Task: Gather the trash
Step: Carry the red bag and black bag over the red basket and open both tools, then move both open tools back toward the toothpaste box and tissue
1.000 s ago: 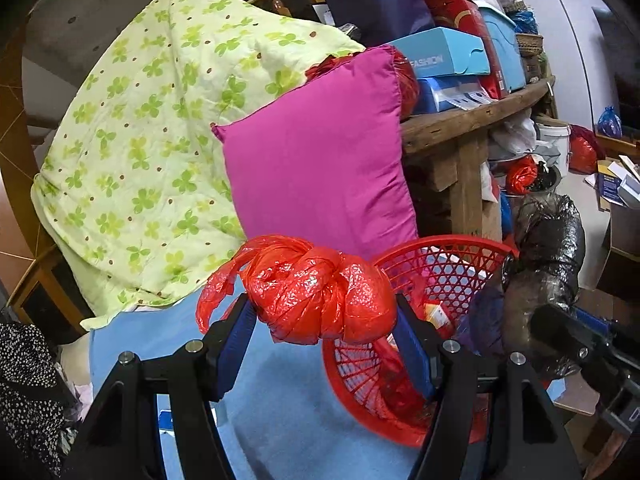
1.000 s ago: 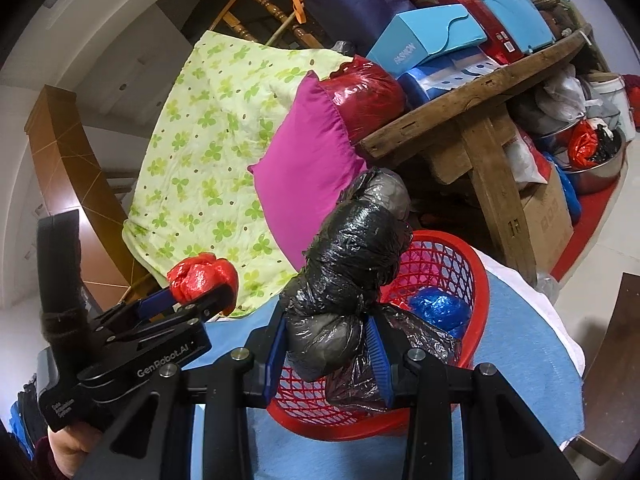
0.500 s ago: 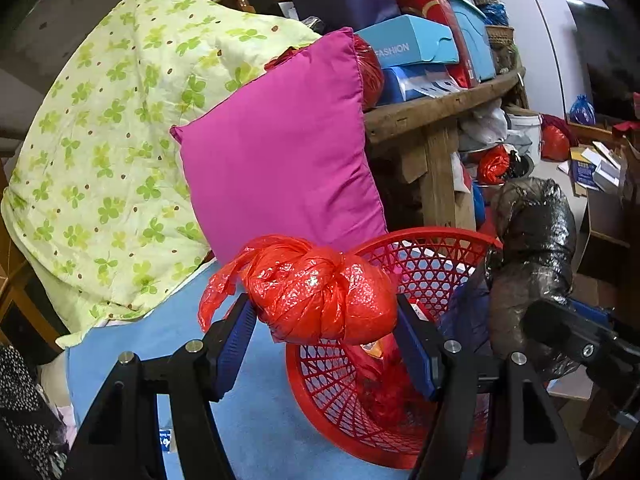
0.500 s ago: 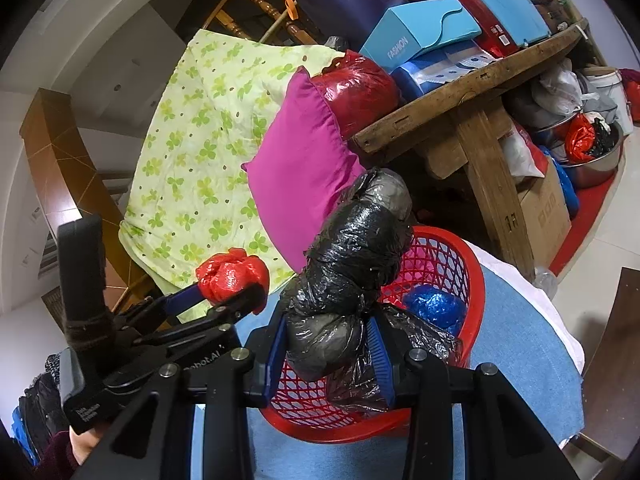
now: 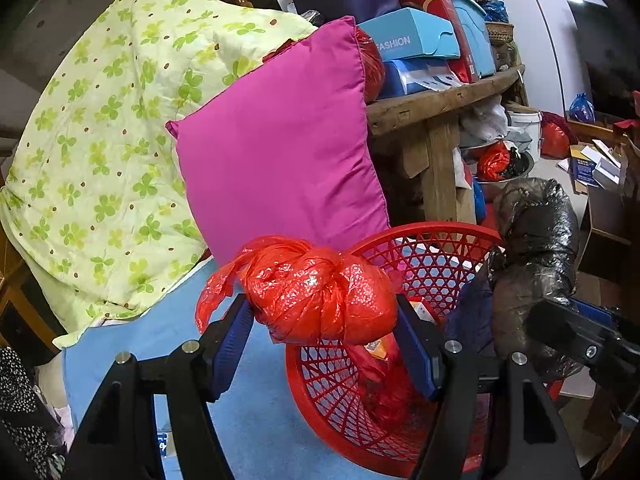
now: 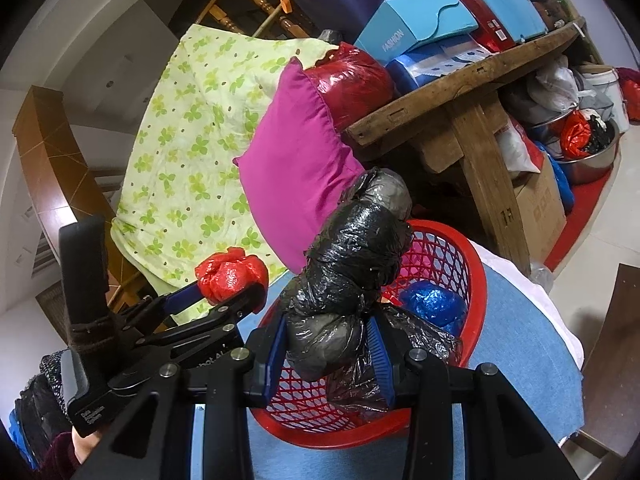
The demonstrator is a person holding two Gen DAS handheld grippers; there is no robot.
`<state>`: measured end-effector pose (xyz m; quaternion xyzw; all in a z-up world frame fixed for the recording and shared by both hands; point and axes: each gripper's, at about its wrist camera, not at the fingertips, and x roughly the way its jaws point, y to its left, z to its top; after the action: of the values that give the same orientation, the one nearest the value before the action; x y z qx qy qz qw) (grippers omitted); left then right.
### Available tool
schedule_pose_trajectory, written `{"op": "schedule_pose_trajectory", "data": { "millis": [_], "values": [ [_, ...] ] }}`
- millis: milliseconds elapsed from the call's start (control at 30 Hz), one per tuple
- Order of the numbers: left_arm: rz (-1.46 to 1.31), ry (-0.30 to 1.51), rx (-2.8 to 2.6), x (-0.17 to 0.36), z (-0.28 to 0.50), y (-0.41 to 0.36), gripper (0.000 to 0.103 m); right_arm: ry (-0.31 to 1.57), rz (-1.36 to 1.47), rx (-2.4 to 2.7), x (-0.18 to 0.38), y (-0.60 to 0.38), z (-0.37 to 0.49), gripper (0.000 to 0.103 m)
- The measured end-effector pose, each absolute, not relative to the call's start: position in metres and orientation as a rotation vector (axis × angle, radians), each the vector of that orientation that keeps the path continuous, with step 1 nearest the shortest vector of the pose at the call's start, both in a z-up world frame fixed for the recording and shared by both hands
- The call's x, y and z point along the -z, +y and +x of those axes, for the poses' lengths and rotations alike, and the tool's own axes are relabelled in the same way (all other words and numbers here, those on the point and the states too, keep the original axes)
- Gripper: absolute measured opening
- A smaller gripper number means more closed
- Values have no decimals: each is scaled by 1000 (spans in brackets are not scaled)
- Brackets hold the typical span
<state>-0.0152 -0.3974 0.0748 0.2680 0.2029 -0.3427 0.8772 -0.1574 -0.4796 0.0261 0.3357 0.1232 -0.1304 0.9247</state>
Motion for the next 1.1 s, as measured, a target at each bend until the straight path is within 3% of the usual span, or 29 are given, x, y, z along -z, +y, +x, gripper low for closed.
{"op": "schedule_pose_trajectory", "data": {
  "millis": [200,733,1100],
  "values": [
    [550,418,711,-75,-14,-395,77,291,701,277,-20,-481,-150,56],
    [531,398,647,-83,-11,-365,78,258,607,295,-30,-461,-147,57],
    [484,422,542,-81,12,-299,78,256,457,251,-45,-408,-123,57]
  ]
}}
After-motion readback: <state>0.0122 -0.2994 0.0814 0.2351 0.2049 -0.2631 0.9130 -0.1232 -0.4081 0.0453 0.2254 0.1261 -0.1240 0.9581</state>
